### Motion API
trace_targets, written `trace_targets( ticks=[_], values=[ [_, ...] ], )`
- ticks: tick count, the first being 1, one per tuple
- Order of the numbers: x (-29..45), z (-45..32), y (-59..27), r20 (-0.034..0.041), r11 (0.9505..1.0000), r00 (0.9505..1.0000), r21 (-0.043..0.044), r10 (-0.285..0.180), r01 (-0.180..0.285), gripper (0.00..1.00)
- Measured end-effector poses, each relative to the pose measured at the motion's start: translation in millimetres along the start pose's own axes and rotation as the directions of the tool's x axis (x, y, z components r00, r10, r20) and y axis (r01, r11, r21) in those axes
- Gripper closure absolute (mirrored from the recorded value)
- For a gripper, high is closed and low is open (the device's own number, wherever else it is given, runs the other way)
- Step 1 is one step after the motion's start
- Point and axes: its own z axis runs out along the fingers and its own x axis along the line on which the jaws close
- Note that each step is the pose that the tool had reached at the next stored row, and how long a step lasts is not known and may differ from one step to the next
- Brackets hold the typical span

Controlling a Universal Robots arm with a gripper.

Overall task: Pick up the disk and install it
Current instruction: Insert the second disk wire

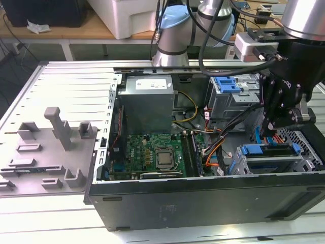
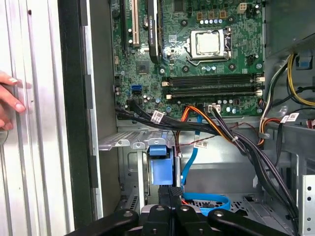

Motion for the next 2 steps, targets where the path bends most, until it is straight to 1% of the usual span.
trace_targets(
  ticks=[2],
  values=[
    [0.0,0.0,0.0,0.0000,1.0000,1.0000,0.0000,0.000,0.000,0.89]
  ],
)
